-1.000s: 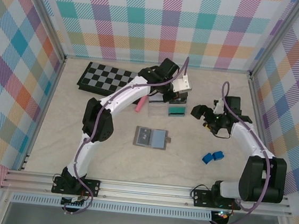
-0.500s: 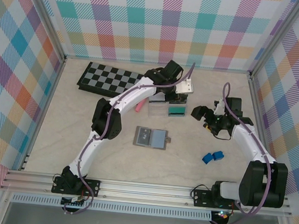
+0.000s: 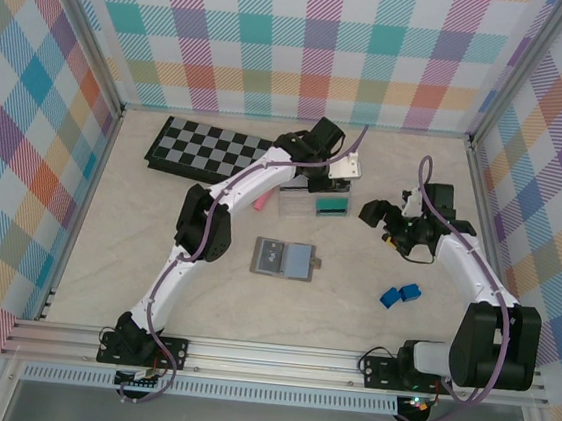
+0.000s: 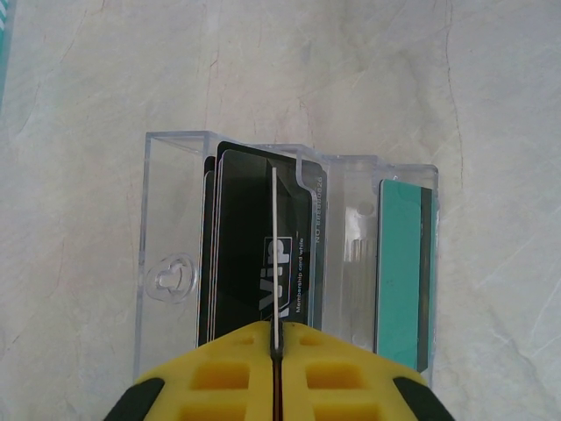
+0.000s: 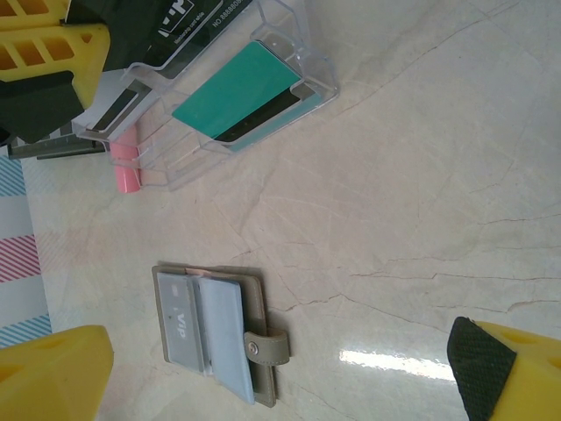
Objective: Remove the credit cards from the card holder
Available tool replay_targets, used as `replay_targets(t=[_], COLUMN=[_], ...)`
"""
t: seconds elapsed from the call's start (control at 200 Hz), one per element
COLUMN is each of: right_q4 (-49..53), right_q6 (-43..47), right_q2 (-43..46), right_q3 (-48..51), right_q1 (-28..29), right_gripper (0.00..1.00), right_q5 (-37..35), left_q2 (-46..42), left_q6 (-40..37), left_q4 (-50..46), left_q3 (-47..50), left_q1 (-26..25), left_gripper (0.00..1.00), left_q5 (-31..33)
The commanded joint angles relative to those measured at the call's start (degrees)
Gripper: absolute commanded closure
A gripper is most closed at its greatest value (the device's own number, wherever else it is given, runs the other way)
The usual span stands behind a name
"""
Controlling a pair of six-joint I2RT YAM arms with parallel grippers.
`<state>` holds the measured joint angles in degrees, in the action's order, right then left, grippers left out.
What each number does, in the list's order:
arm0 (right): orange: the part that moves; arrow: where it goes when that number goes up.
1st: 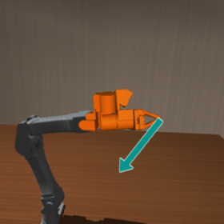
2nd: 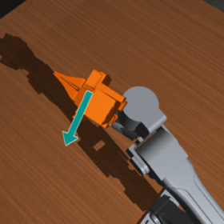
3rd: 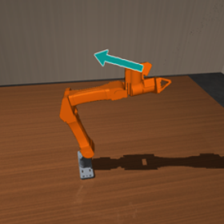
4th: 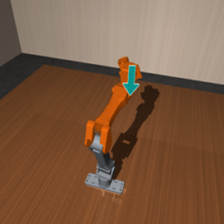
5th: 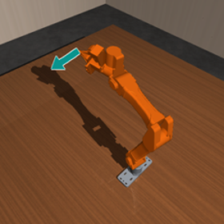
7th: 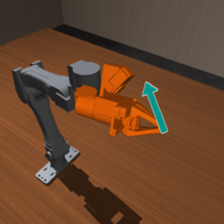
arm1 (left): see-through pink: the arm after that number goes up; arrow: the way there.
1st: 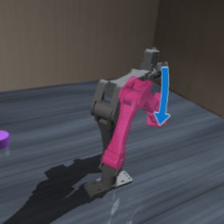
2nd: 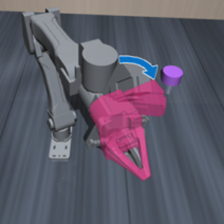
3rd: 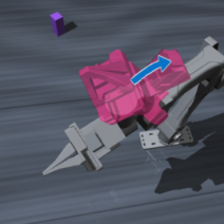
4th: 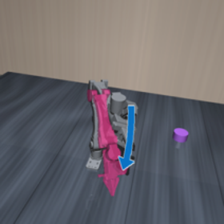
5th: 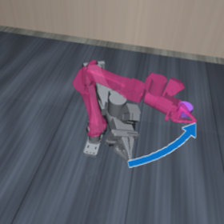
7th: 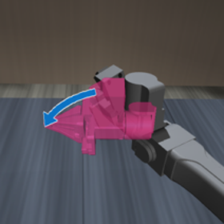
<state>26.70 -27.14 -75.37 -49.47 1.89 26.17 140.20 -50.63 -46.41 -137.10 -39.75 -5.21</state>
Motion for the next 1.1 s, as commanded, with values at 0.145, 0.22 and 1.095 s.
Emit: replay_targets(t=[0.145,0.22,1.095], right_q4=[1.0,1.0,0.9], right_q6=[0.4,0.4,0.8], right_q2=[0.7,0.7,0.4], right_q3=[0.5,0.6,-0.1], right_q1=[-0.2,-0.2,1.0], right_gripper=[0.0,0.0,0.0], right_q5=[1.3,1.4,2.1], left_q2=[1.4,1.6,-13.9], left_q6=[-0.6,-0.4,25.2], left_q4=[1.1,1.5,7.0], left_q3=[-2.2,-2.2,6.5], left_q1=[-0.4,-0.5,2.5], left_gripper=[0.9,0.89,0.45], left_q5=[0.3,0.5,-4.2])
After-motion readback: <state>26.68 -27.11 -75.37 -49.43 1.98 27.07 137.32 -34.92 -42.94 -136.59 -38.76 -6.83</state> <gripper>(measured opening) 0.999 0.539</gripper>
